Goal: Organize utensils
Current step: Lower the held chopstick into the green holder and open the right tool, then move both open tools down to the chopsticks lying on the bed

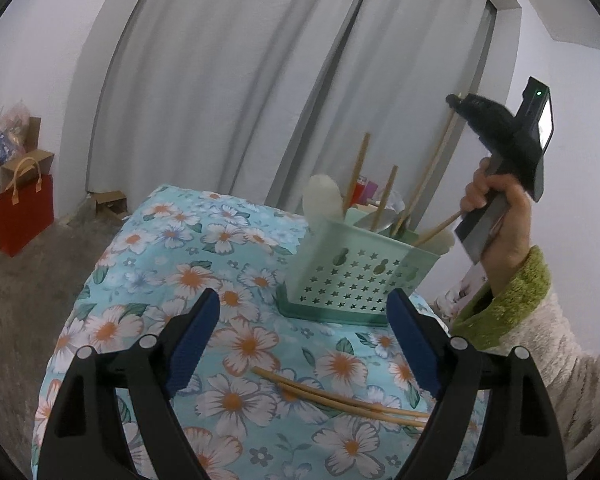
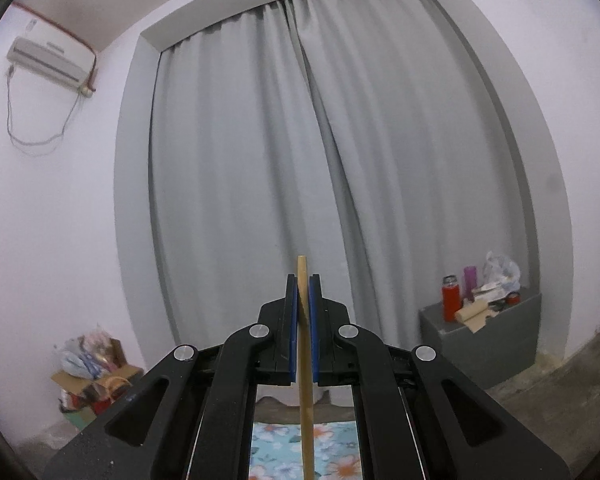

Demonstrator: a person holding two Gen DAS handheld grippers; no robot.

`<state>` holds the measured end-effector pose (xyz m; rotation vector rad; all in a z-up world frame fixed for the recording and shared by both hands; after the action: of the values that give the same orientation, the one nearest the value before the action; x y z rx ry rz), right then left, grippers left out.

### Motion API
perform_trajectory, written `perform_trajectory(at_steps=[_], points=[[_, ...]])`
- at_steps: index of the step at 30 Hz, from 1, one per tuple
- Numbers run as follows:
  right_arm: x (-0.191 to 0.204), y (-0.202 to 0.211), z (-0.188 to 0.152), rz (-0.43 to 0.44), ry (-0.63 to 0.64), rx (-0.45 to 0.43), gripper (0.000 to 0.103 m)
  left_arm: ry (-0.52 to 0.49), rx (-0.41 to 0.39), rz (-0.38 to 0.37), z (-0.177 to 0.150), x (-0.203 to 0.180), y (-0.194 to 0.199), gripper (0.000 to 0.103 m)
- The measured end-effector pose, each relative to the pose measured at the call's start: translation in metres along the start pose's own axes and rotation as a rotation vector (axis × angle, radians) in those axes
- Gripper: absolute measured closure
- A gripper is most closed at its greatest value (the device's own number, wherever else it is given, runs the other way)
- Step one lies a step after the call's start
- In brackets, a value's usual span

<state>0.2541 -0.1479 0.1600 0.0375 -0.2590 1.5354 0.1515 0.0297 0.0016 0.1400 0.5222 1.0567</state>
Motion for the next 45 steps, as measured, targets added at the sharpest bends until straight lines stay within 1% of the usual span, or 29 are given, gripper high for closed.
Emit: perform_trajectory(at_steps=[4, 7, 8, 10, 11, 12, 14, 18, 23, 24, 28, 32, 35, 38, 41, 43, 45], points=[[0.003, 0.002, -0.012, -0.017, 0.040, -0.002, 0.099, 0.005, 0.004, 0.004, -0.001, 0.003, 0.001, 0.020], [0.003, 0.002, -0.020, 0.002, 0.048, 0.030, 0.099, 0.005, 0.002, 0.005, -0.001, 0.003, 0.002, 0.020], [0.004, 0.003, -0.020, 0.006, 0.050, 0.032, 0.095, 0.004, 0.002, 0.006, -0.001, 0.003, 0.002, 0.020], [0.006, 0.009, -0.020, 0.004, 0.071, 0.029, 0.083, 0.005, 0.002, 0.005, -0.001, 0.003, 0.002, 0.020], [0.007, 0.011, -0.020, 0.006, 0.077, 0.025, 0.073, 0.005, 0.002, 0.005, -0.001, 0.003, 0.002, 0.020], [0.007, 0.013, -0.018, 0.007, 0.080, 0.018, 0.069, 0.005, 0.002, 0.005, -0.001, 0.003, 0.002, 0.020], [0.007, 0.016, -0.015, 0.016, 0.083, 0.014, 0.067, 0.004, 0.004, 0.003, -0.001, 0.001, 0.002, 0.020], [0.001, 0.023, -0.006, 0.029, 0.067, 0.003, 0.062, 0.000, 0.004, 0.001, 0.000, -0.002, 0.002, 0.020], [-0.004, 0.044, 0.012, 0.058, 0.056, -0.003, 0.056, -0.003, 0.008, 0.003, -0.001, -0.003, 0.002, 0.020], [-0.005, 0.051, 0.016, 0.067, 0.057, -0.002, 0.053, -0.002, 0.010, 0.004, -0.001, -0.003, 0.002, 0.020], [-0.006, 0.071, 0.023, 0.106, 0.068, 0.025, 0.047, 0.002, 0.019, 0.012, -0.003, -0.002, 0.002, 0.020], [-0.005, 0.089, 0.014, 0.136, 0.109, 0.105, 0.040, -0.011, 0.034, 0.031, -0.005, -0.001, 0.002, 0.020], [-0.005, 0.097, -0.009, 0.164, 0.133, 0.217, 0.034, -0.018, 0.052, 0.053, -0.009, 0.001, 0.002, 0.020], [-0.004, 0.101, -0.045, 0.188, 0.139, 0.359, 0.030, -0.012, 0.080, 0.064, -0.014, 0.004, 0.000, 0.020], [-0.009, 0.104, -0.088, 0.160, 0.148, 0.495, 0.029, -0.003, 0.116, 0.063, -0.022, 0.004, -0.002, 0.020], [-0.017, 0.103, -0.121, 0.154, 0.103, 0.608, 0.028, 0.002, 0.147, 0.057, -0.029, 0.001, -0.005, 0.020], [-0.020, 0.107, -0.147, 0.141, 0.069, 0.701, 0.029, 0.017, 0.186, 0.041, -0.037, -0.002, -0.009, 0.020]])
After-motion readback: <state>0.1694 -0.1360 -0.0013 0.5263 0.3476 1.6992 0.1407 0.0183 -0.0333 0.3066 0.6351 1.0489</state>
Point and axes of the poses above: each gripper's, at about its wrist camera, not at the fingertips, and y roughly against the way its jaws point, x to its left, z to its top, the point moved 5 cm from there along -y, roughly the way its jaws point, and after that the axes turned 2 degrees about -y, right-handed, at the moved point
